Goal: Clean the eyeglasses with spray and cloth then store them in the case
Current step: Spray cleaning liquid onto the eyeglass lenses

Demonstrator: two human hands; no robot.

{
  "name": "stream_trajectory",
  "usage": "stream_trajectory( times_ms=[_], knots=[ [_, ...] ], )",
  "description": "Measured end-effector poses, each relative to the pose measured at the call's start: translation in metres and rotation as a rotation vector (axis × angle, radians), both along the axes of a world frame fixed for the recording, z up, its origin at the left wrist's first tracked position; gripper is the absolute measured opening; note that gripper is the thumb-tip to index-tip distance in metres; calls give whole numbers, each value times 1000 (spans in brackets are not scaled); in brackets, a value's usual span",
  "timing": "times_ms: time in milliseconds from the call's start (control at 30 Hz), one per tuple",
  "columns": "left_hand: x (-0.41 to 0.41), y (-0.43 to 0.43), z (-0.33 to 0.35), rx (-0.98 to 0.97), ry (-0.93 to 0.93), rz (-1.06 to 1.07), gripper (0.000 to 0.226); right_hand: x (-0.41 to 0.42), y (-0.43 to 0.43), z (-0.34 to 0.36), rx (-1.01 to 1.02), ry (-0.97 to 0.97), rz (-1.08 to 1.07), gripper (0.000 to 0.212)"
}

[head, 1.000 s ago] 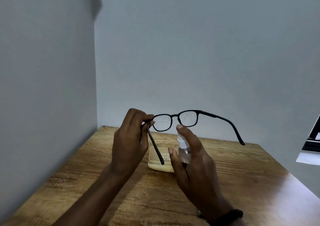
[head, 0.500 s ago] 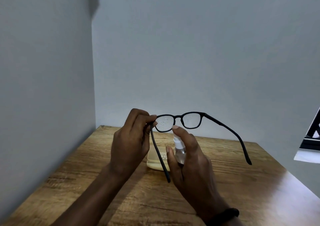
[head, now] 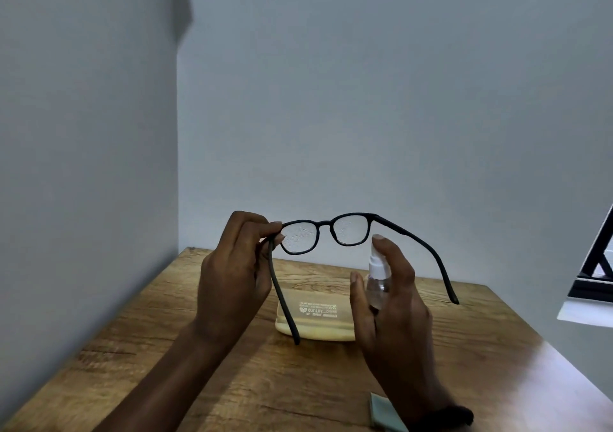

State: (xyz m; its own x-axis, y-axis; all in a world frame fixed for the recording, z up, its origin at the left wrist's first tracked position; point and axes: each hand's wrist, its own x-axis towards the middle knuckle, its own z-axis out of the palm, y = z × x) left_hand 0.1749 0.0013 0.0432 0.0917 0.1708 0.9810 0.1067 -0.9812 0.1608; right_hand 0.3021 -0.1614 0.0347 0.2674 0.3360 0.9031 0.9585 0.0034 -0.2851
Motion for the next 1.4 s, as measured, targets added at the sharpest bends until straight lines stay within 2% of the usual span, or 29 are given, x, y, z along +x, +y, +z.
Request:
stream_trajectory(
  times_ms=[533, 733, 1000, 1067, 1167, 1233, 1400],
  knots=[
    [0, 0, -2, -2, 6, 1, 17, 3, 0, 0, -44, -42, 7, 50],
    [-1, 3, -1, -17, -4, 19, 15, 18, -3, -3, -129, -67, -34, 64],
    [-2, 3, 0, -54, 1, 50, 12, 62, -17, -1, -169, 164, -87, 60],
    [0, 3, -1, -46, 3, 23, 12, 78, -16, -7, -134, 374, -45, 61],
    [4, 1, -6, -51, 35, -11, 19, 95, -14, -16, -99, 658, -29, 43],
    [7, -2, -10, -52, 76, -21, 19, 95, -13, -21, -100, 775, -11, 35],
    [10, -7, -18, -58, 152, -34, 14, 83, -10, -28, -177, 765, -13, 32]
  ],
)
